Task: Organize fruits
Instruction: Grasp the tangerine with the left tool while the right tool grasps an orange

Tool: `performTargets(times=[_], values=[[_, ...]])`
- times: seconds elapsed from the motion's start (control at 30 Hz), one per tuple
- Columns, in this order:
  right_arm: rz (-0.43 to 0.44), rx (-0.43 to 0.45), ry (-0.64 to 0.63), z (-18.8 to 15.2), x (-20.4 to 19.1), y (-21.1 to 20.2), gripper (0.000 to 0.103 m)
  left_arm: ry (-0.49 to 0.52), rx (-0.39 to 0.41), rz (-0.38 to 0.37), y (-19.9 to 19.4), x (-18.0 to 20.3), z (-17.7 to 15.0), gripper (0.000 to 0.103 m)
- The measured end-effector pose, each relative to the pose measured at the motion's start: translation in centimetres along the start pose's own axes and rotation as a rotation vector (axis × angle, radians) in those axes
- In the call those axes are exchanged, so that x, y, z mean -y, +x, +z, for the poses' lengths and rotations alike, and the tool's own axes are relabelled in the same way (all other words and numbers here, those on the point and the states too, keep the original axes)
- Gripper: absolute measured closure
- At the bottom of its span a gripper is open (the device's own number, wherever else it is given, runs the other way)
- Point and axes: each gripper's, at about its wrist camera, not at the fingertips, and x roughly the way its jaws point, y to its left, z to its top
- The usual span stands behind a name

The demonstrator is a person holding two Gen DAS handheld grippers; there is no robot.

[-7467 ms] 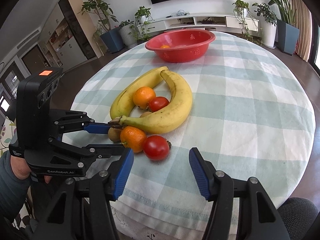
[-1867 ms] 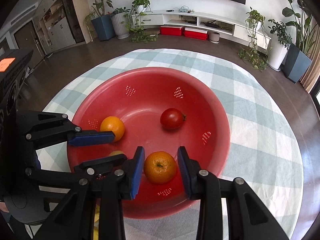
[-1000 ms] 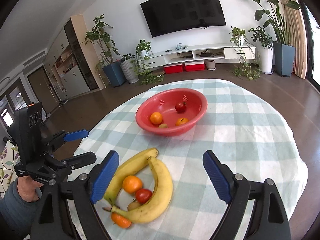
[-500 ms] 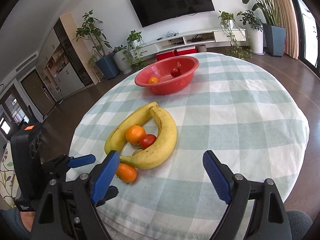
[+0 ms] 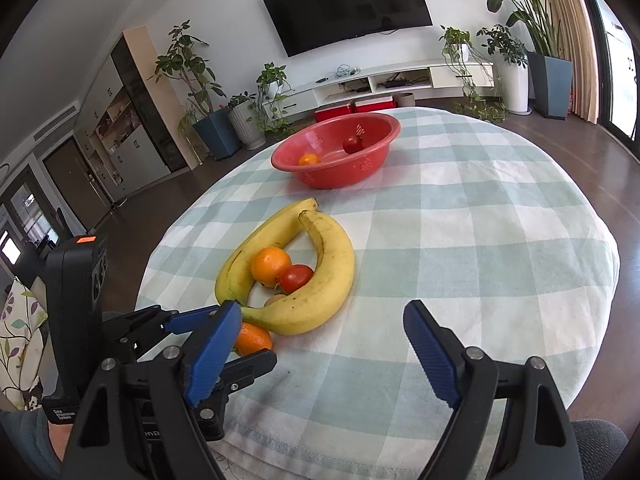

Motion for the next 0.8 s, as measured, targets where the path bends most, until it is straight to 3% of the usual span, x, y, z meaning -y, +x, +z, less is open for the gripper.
performTargets(times=[0.1, 0.2, 0.3, 0.47, 0.73, 0.8], values=[[0.005, -0.013, -0.011, -0.13, -0.29, 0.2, 0.022, -0.003, 0.005, 0.004, 0.14, -0.22, 0.2, 0.022], [0.008, -0.016, -0.013, -0.19, -0.39, 0.26, 0.022, 0.011, 0.008, 0.033, 0.26, -0.29, 0.23, 0.031], [0.007, -0.014, -0.012, -0.21, -0.4, 0.26, 0.022, 0.004, 0.01, -0.001, 0.26, -0.44, 0.1, 0.046], [0.008, -0.014, -0.012, -0.29, -0.45, 0.27, 0.022, 0.025, 0.019, 0.025, 0.07, 0.05, -0.35, 0.047], [0.014, -0.041, -0.032, -0.55, -0.86, 0.78, 0.027, 0.014, -0.002, -0.002, 0.72, -0.36, -0.34, 0.047], [0.014, -0.05, -0.035, -0.55, -0.96, 0.86, 0.028, 0.02, -0.002, -0.031, 0.68, -0.35, -0.35, 0.055]])
